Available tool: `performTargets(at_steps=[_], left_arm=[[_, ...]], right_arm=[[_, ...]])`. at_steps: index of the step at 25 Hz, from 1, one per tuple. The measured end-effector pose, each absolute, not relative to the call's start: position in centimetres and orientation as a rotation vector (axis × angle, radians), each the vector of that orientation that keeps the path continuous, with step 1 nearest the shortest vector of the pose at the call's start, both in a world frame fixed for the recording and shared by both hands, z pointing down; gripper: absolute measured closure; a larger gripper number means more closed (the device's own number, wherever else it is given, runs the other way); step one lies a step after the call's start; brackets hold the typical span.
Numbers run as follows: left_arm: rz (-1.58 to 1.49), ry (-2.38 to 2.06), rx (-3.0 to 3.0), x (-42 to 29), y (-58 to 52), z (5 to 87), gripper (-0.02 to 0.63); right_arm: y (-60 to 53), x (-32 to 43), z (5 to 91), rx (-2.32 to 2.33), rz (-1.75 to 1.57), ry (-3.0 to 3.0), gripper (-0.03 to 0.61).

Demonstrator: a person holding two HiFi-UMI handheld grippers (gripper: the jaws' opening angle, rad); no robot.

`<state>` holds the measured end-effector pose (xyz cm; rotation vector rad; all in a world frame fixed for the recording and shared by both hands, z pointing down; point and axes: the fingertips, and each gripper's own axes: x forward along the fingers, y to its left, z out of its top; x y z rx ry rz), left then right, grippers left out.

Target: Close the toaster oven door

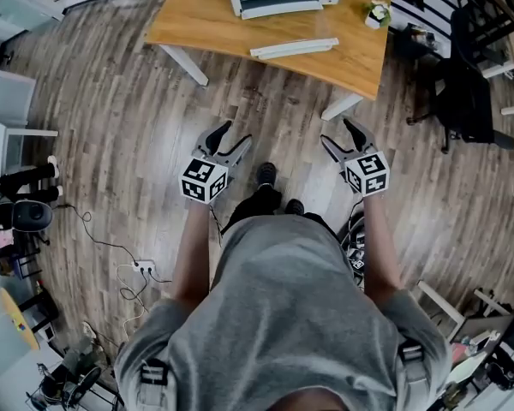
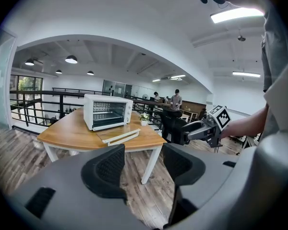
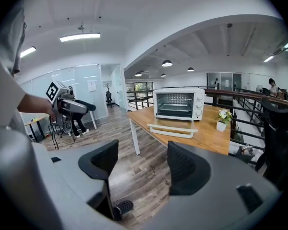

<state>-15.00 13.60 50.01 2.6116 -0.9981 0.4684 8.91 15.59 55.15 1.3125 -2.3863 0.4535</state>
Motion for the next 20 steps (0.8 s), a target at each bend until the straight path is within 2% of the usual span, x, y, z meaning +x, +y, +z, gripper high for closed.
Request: performTargets(at_steps=[20], left_arm=[[0.478, -0.851, 2.664, -16.6, 3.9, 51.0, 0.354]], right_arm=[[8.6, 6.8, 56.3, 1.440, 0.492, -2.305, 0.255]])
